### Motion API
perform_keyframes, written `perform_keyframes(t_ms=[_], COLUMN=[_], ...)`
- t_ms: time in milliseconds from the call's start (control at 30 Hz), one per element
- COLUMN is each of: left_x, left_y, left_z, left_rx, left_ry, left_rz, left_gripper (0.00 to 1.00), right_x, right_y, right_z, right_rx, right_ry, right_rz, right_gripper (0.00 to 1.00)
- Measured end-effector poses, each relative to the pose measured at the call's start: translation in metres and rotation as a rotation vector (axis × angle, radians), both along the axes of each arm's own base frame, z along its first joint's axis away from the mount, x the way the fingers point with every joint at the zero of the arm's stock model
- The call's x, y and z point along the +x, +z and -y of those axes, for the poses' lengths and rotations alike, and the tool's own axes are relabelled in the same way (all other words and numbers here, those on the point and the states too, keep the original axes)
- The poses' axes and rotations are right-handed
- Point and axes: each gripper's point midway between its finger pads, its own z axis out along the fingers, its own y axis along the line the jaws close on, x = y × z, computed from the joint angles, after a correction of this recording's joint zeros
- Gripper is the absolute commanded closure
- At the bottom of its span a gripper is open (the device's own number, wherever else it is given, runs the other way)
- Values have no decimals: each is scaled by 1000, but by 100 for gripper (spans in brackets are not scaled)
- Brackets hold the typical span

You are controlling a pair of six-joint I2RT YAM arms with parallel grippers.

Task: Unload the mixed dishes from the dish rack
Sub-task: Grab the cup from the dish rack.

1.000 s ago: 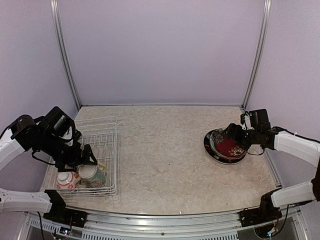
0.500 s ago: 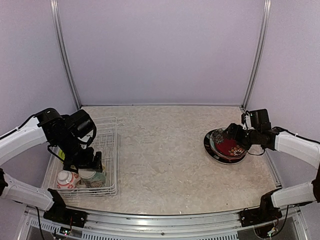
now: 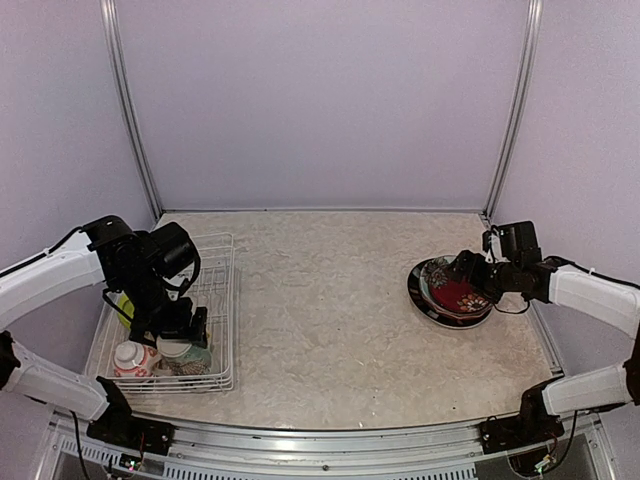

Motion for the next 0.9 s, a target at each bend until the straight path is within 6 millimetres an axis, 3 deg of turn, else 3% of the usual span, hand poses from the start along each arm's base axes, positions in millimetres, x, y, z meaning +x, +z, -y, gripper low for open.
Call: perform_keyframes(t_ms=[267,900], left_x=[-2,0], left_y=[-1,-1], left_z=[1,-4], left_rx=[-3,6], left_ry=[-2,48], left_rz=[-17,-21], left_gripper=[7,55], right_x=[-3,-4], right_y=[10,16], right_z=[2,2], right_rx=[1,6], right_ry=[-6,-4], right_rz=[24,43], right_gripper=[10,10])
